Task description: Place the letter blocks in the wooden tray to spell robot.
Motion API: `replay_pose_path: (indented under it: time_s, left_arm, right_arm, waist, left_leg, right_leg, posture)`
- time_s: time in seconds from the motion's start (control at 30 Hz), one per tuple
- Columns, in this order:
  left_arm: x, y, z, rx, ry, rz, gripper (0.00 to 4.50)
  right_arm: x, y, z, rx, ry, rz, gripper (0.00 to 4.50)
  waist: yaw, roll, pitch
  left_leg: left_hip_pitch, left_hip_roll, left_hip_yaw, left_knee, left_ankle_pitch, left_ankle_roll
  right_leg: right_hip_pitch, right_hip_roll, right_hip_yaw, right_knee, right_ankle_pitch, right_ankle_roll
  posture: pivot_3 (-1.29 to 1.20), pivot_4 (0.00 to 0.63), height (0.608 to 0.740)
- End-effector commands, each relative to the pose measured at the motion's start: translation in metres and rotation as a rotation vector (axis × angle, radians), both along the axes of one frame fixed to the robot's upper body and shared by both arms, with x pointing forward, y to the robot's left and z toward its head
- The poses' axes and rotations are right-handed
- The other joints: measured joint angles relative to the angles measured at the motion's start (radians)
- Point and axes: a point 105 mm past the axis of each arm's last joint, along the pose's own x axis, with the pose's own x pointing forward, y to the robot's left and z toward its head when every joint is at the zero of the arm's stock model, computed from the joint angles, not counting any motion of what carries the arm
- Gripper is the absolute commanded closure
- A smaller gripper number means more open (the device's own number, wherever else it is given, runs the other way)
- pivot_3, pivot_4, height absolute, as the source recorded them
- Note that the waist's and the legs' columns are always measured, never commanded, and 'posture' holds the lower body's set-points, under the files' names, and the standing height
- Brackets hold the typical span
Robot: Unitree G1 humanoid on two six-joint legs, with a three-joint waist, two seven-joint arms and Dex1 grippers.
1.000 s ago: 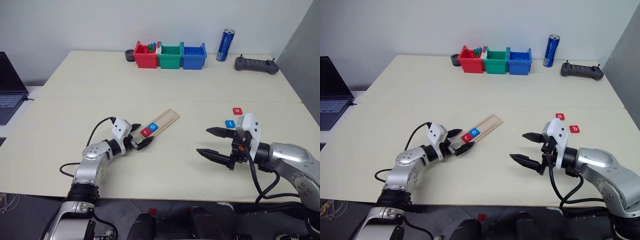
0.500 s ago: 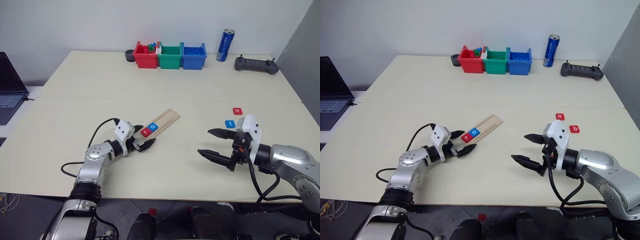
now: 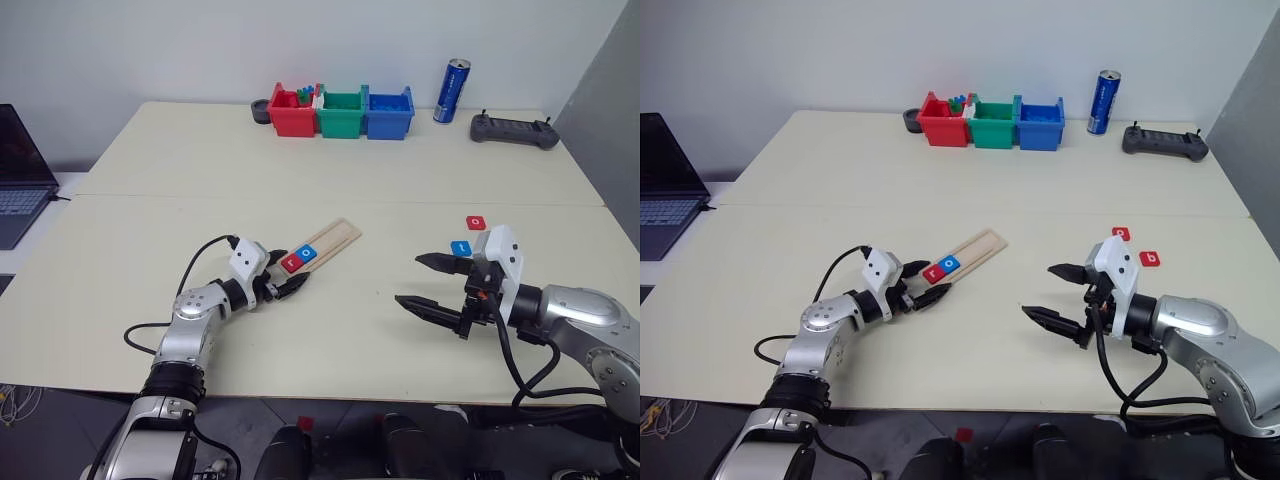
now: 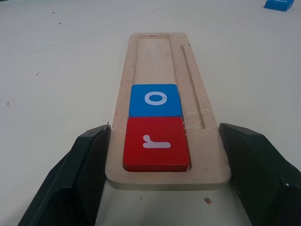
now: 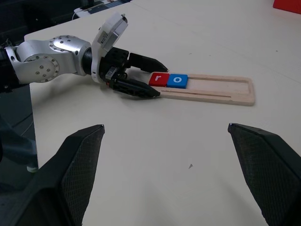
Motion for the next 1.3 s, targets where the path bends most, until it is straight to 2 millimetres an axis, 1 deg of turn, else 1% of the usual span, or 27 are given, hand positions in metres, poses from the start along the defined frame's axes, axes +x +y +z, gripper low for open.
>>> replay_pose_path:
  time_s: [0.03,0.13,0.27,0.4,0.5,0.57,0.67,0.8,0.93,1.1,1.3]
  left_arm:
    - [-0.003,-0.002,-0.007,0.014,0.025,-0.018,1.15]
    - [-0.004,-0.005,-0.003,0.030,0.006,-0.044,1.15]
    - [-0.015,-0.032,0.020,0.035,-0.049,-0.237,1.15]
    - [-0.026,-0.058,0.033,0.030,-0.069,-0.416,1.15]
    - [-0.031,-0.076,0.032,0.065,-0.073,-0.551,1.15]
    - [-0.031,-0.084,0.029,0.090,-0.074,-0.603,1.15]
    - [-0.028,-0.103,0.028,0.098,-0.074,-0.677,1.15]
    - [-0.027,-0.128,0.025,0.106,-0.088,-0.757,1.15]
    - [-0.031,-0.145,0.021,0.100,-0.089,-0.813,1.15]
    - [-0.035,-0.155,0.006,0.122,-0.070,-0.828,1.15]
    - [-0.036,-0.161,-0.004,0.114,-0.068,-0.798,1.15]
  right_arm:
    - [-0.001,-0.002,0.011,0.000,-0.051,0.006,0.00]
    - [-0.001,-0.006,0.010,-0.012,-0.053,0.004,0.00]
    - [-0.004,-0.029,0.011,-0.073,-0.069,-0.025,0.00]
    - [-0.011,-0.054,0.004,-0.174,-0.067,-0.032,0.00]
    - [-0.015,-0.076,-0.004,-0.260,-0.065,-0.029,0.00]
    - [-0.016,-0.086,-0.007,-0.299,-0.071,-0.024,0.00]
    - [-0.014,-0.096,-0.001,-0.318,-0.101,-0.028,0.00]
    - [-0.013,-0.096,0.006,-0.320,-0.125,-0.021,0.00]
    - [-0.016,-0.090,0.007,-0.307,-0.125,-0.006,0.00]
    - [-0.017,-0.082,0.004,-0.286,-0.130,0.005,0.00]
    - [-0.013,-0.079,0.002,-0.274,-0.136,0.008,0.00]
  waist:
    - [0.000,0.000,0.000]
    - [0.000,0.000,0.000]
    - [0.005,-0.001,0.000]
    - [0.018,-0.002,0.001]
    - [0.019,-0.002,0.001]
    - [0.019,-0.002,0.001]
    - [0.012,-0.003,0.002]
    - [0.009,-0.003,0.002]
    - [0.010,-0.004,0.002]
    - [0.010,-0.004,0.002]
    - [0.012,-0.004,0.002]
  left_leg:
    - [0.000,0.000,0.000,0.000,0.000,0.000]
    - [0.000,0.000,0.000,0.000,0.000,0.000]
    - [-0.001,0.000,0.000,0.000,0.000,0.000]
    - [-0.002,-0.001,0.000,0.000,0.000,0.000]
    - [-0.002,-0.001,0.000,0.000,0.000,0.000]
    - [-0.002,-0.001,0.001,0.000,0.000,0.000]
    - [0.000,0.000,0.002,0.000,0.000,0.000]
    - [0.000,0.000,0.002,0.000,0.000,0.000]
    - [-0.001,0.000,0.002,0.000,0.000,0.000]
    - [-0.001,0.000,0.002,0.000,0.000,0.000]
    - [-0.001,-0.001,0.002,0.001,0.000,0.000]
  right_leg:
    - [0.000,0.000,0.000,0.000,0.000,0.000]
    - [0.000,0.000,0.000,0.000,0.000,0.000]
    - [0.000,0.000,0.000,-0.001,0.000,0.000]
    - [0.000,-0.001,-0.001,-0.002,0.000,0.000]
    - [0.000,0.000,-0.001,-0.002,0.000,0.000]
    - [0.000,0.000,0.000,-0.002,0.000,0.000]
    - [0.000,0.001,0.001,-0.002,0.000,0.000]
    - [0.000,0.001,0.001,-0.002,0.000,0.000]
    - [0.000,0.001,0.001,-0.002,0.000,0.000]
    - [0.000,0.001,0.002,-0.002,0.000,0.000]
    - [0.000,0.001,0.002,-0.002,0.000,0.000]
  posture:
    - [0.00,0.150,0.740]
    - [0.00,0.150,0.740]
    - [0.00,0.150,0.740]
    - [0.00,0.150,0.740]
    - [0.00,0.150,0.740]
    - [0.00,0.150,0.740]
    - [0.00,0.150,0.740]
    - [0.00,0.150,0.740]
    - [0.00,0.150,0.740]
    - [0.00,0.150,0.740]
    - [0.00,0.150,0.740]
